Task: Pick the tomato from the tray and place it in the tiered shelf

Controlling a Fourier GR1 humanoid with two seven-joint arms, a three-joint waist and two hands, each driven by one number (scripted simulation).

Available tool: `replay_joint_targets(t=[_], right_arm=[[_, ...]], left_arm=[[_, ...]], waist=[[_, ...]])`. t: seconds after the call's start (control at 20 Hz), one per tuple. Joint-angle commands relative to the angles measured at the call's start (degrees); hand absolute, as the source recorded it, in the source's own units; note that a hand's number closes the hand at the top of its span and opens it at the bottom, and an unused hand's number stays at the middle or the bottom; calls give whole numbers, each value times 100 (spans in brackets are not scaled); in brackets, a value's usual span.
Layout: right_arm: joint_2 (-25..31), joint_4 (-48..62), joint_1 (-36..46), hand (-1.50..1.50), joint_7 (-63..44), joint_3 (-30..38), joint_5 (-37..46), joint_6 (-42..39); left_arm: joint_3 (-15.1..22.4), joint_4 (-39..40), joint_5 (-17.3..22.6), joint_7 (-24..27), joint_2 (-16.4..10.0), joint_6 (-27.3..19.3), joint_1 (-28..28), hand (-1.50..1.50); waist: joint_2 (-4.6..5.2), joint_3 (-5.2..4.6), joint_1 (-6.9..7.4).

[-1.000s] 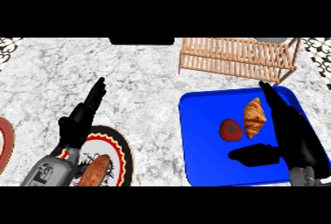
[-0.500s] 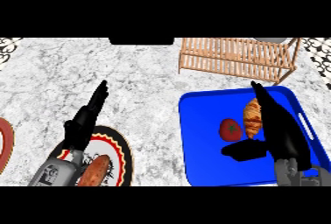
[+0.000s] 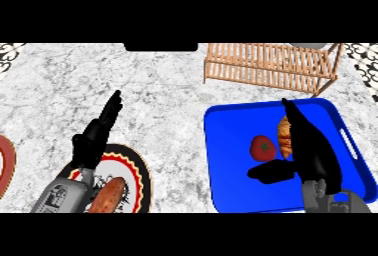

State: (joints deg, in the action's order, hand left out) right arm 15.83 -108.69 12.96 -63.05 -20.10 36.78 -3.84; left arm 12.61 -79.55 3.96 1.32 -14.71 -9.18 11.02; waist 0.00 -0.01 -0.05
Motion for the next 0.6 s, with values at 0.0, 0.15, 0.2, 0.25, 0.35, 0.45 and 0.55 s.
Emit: replay_joint_targets(t=[0.0, 0.15, 0.2, 0.25, 0.35, 0.45, 0.55], right_arm=[[-257, 403, -4, -150, -241, 22, 300, -64], [-488, 626, 338, -150, -567, 48, 351, -328], [-314, 400, -49, -150, -359, 81, 325, -400], [-278, 703, 49, -150, 10, 373, 238, -336], [-455, 444, -272, -150, -127, 77, 536, -311], [-651, 775, 215, -150, -238, 213, 626, -387], [-718, 855, -91, -150, -40, 100, 857, -223]], left_arm=[[45, -446, -149, -458, 106, -44, -37, 0], [-24, -433, -213, -369, 63, 34, -102, 0], [30, -401, -290, -367, 199, -41, -113, 0], [-46, -160, -366, -276, 275, -43, 68, 0], [-191, -53, -233, -256, 275, 179, 107, 0], [-370, -16, -59, 47, 45, 578, -103, 0], [-155, -941, -278, -262, 130, 295, -624, 0]], waist=[[-5, 2, 23], [-2, 0, 33], [-4, 1, 6], [2, 1, 3], [-1, 0, -7], [2, -1, 18], [-8, 1, 40]])
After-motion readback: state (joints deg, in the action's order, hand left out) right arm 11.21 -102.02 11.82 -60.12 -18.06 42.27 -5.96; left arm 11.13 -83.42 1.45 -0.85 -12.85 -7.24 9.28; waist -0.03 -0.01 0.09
